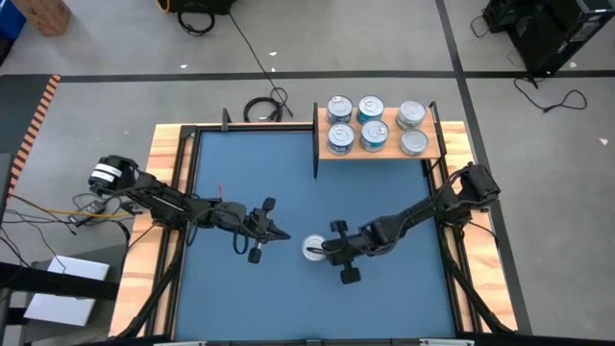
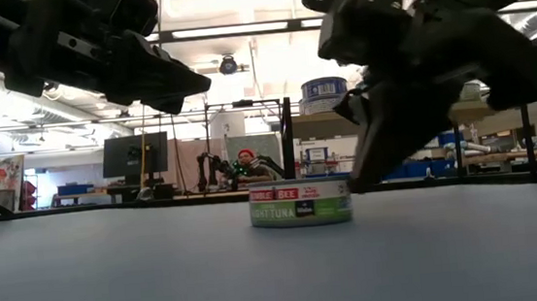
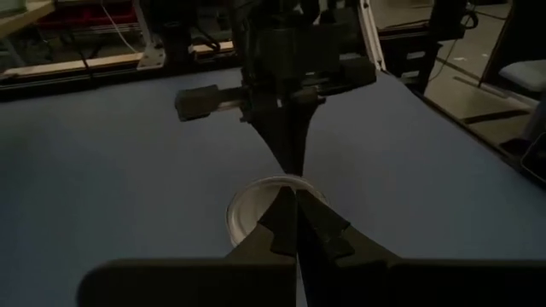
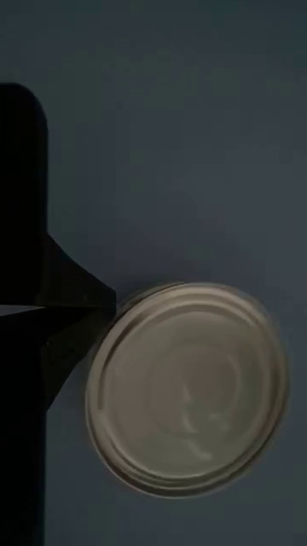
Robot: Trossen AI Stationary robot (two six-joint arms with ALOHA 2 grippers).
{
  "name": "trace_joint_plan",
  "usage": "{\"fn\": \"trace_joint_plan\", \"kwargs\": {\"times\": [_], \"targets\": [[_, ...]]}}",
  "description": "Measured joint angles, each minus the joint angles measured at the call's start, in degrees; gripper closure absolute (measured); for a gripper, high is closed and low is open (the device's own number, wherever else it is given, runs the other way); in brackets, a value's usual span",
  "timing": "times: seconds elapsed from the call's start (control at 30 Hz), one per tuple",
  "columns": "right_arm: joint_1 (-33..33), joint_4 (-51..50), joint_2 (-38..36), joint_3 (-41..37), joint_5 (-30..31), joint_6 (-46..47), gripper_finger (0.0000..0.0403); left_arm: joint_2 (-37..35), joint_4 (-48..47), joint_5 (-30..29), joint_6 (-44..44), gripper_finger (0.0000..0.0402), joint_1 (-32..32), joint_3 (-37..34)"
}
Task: Stack canned seafood by type on shelf
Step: Stack the green tuna can on top of the green tuna can on the shelf
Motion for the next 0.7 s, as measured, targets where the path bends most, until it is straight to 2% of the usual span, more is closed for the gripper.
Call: {"fn": "trace_joint_plan", "kwargs": {"times": [0.2,0.37,0.6,0.7], "targets": [[-0.1,0.6,-2.6,0.0,1.6,-0.3,0.0395,0.0,0.4,-4.6,-2.8,0.0400,0.1,0.0],[0.6,-0.4,-6.0,0.0,1.9,-0.3,0.0392,0.0,-1.3,-4.7,-3.1,0.0400,-0.1,2.2],[3.1,-6.4,-10.2,0.0,5.0,2.4,0.0390,0.2,-16.4,-4.8,-3.9,0.0400,-1.5,11.5],[4.1,-11.0,-10.6,0.0,5.7,2.8,0.0392,1.7,-20.2,-4.7,-3.2,0.0400,-2.3,13.9]]}}
